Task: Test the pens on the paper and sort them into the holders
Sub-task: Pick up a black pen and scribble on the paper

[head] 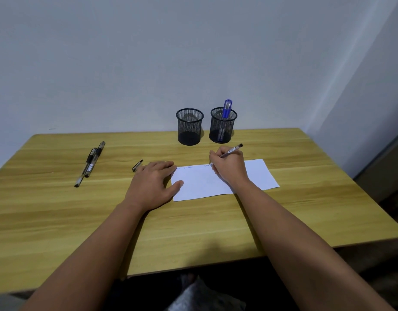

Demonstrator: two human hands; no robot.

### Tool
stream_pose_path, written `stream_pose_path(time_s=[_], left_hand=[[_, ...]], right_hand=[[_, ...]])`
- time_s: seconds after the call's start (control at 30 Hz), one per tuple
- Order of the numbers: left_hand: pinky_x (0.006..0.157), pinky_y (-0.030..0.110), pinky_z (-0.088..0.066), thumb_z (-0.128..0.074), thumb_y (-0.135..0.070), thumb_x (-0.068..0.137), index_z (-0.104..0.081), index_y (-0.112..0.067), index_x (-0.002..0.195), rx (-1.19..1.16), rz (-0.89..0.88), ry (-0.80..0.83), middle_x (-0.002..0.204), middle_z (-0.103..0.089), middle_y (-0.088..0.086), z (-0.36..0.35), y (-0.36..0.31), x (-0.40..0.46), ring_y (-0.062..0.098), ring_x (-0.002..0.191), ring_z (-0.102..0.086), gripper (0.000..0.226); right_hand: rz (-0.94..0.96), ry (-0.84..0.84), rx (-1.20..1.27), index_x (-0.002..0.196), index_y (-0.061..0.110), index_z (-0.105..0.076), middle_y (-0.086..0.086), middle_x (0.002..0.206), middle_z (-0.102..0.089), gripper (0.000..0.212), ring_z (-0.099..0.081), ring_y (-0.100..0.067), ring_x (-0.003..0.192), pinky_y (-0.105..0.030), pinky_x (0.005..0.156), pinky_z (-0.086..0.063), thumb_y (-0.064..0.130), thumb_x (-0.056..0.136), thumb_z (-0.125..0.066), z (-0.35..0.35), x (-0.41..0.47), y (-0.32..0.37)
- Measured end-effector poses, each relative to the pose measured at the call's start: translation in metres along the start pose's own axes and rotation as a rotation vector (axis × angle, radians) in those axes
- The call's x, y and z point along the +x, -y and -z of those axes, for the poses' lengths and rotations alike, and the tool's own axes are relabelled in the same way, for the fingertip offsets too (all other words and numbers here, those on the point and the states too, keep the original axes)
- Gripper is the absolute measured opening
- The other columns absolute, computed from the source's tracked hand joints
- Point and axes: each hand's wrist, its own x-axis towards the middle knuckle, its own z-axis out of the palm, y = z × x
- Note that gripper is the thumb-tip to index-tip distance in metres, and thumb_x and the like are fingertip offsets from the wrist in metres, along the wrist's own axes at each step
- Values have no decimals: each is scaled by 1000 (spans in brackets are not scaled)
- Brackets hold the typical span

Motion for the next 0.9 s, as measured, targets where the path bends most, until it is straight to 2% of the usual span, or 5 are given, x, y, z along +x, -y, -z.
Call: stream_pose_path(time_s=[0.37,0.47,0.67,0.8,0.9], left_hand=[[106,46,-38,-51,-65,86,-67,-27,131,5,-5,-3,142,-60,-9,0,1,1,16,134,-51,60],[104,46,-40,-50,-66,85,-68,-28,128,-5,-5,-4,141,-61,-9,-1,2,1,18,133,-52,61],[103,46,-39,-50,-66,84,-69,-28,128,-7,-5,-11,140,-62,-9,-2,1,1,17,132,-53,61],[104,45,-39,-50,-66,85,-69,-29,128,-5,-4,-12,141,-61,-10,-2,1,1,16,132,-52,60],[105,45,-39,-49,-67,85,-68,-29,128,-5,-2,-6,141,-61,-10,-1,2,1,15,133,-51,61]], right_hand=[[35,-29,-102,62,6,-50,-33,69,-58,35,-56,-39,57,-40,59,-51,23,87,-70,-1,1,0],[57,-55,-121,61,8,-45,-34,68,-52,36,-49,-30,57,-40,57,-45,25,83,-67,-1,2,-1],[78,-54,-119,63,7,-42,-29,63,-45,38,-44,-29,58,-40,58,-43,30,82,-64,-2,4,-3],[71,-55,-121,60,12,-35,-14,60,-33,37,-36,-27,61,-39,59,-39,24,82,-62,-2,2,1],[93,-40,-149,63,6,-39,-20,60,-38,38,-40,-25,58,-37,57,-40,23,88,-62,-1,0,3]])
